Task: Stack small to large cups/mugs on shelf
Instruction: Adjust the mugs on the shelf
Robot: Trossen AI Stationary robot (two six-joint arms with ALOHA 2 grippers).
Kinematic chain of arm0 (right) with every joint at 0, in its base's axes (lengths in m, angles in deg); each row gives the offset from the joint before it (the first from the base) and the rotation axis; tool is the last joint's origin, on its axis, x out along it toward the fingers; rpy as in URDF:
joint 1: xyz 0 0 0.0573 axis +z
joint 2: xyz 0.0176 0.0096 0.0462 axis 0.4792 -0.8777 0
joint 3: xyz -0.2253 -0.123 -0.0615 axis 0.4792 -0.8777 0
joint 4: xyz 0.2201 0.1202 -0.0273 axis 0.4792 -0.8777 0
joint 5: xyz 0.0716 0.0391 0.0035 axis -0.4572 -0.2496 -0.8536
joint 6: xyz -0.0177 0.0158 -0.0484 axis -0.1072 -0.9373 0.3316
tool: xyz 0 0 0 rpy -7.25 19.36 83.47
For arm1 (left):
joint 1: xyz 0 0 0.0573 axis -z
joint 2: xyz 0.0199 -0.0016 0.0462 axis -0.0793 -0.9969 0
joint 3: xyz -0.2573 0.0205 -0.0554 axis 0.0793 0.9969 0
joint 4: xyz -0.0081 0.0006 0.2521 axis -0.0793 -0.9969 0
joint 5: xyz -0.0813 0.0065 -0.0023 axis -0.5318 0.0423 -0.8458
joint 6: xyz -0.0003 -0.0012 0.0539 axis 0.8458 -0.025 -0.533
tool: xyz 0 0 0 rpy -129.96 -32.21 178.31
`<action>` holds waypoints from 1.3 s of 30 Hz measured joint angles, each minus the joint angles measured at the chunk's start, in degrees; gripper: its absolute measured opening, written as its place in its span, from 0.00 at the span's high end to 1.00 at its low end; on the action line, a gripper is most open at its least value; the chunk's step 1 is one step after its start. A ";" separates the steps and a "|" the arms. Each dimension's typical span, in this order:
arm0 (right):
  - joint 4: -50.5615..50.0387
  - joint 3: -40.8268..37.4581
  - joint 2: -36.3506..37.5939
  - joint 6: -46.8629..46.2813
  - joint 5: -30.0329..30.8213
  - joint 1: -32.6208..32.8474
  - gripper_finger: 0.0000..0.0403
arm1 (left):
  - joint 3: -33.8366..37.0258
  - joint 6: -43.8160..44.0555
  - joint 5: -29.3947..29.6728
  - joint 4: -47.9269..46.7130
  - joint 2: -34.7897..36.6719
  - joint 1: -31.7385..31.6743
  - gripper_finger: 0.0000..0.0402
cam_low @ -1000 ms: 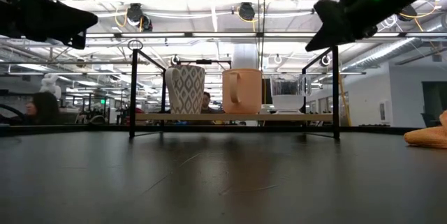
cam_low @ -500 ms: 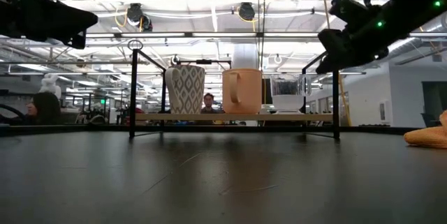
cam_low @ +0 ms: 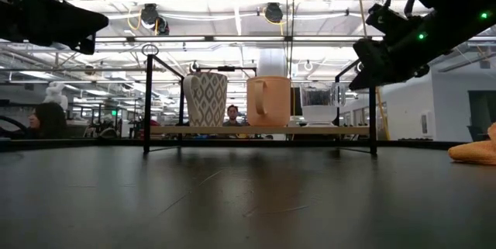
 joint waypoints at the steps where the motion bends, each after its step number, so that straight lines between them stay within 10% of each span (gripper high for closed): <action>1: 0.11 0.00 0.00 0.01 -0.35 -0.30 1.00 | 0.00 0.01 0.00 0.00 0.00 -0.02 0.92; 39: 9.31 0.00 0.00 10.93 -10.41 -4.77 1.00 | 0.00 -0.28 -1.40 -0.50 -0.01 0.01 0.92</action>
